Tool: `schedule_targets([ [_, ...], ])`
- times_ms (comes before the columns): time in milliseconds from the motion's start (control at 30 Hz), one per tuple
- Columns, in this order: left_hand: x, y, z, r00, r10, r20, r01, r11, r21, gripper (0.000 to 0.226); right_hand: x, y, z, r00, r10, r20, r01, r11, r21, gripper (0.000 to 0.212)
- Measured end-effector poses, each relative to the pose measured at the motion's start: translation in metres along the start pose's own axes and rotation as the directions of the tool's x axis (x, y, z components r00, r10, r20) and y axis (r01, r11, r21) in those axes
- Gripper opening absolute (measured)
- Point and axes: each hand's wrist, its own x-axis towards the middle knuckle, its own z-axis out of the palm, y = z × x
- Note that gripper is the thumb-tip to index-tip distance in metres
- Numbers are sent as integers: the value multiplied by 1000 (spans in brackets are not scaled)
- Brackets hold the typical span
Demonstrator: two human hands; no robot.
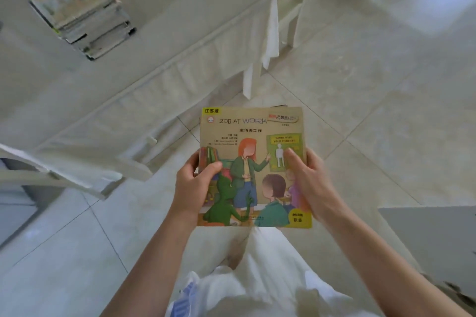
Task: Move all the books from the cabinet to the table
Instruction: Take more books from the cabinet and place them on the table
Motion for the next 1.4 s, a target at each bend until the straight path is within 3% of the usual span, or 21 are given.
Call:
schedule_targets([
  [167, 47, 30, 10, 994, 10, -110, -17, 998, -56, 20, 64, -47, 18, 990, 9, 140, 4, 996, -90, 31],
  [233, 64, 43, 15, 986, 30, -166, -40, 997, -59, 29, 87, -65, 23, 981, -7, 194, 33, 991, -131, 41],
  [333, 86, 63, 22, 970, 68, -232, -93, 991, -100, 64, 121, -88, 32, 964, -94, 248, 134, 980, -148, 64],
  [433, 108, 77, 26, 958, 109, -265, -131, 989, -65, 63, 151, -105, 42, 938, -209, 278, 288, 914, -285, 83],
  [567, 145, 97, 22, 945, 104, -311, -112, 994, -6, 60, 199, -125, 66, 902, -277, 331, 407, 803, -435, 81],
  [1000, 310, 187, -26, 924, 211, -319, -172, 974, 145, 79, 341, -210, 181, 875, -279, 395, 450, 770, -453, 77],
  [1300, 408, 237, -37, 915, 206, -348, -182, 978, 100, 78, 430, -271, 229, 853, -251, 457, 468, 757, -457, 80],
  [1400, 441, 251, -33, 910, 173, -377, -172, 984, 37, 66, 467, -293, 242, 836, -216, 504, 461, 774, -434, 72],
])
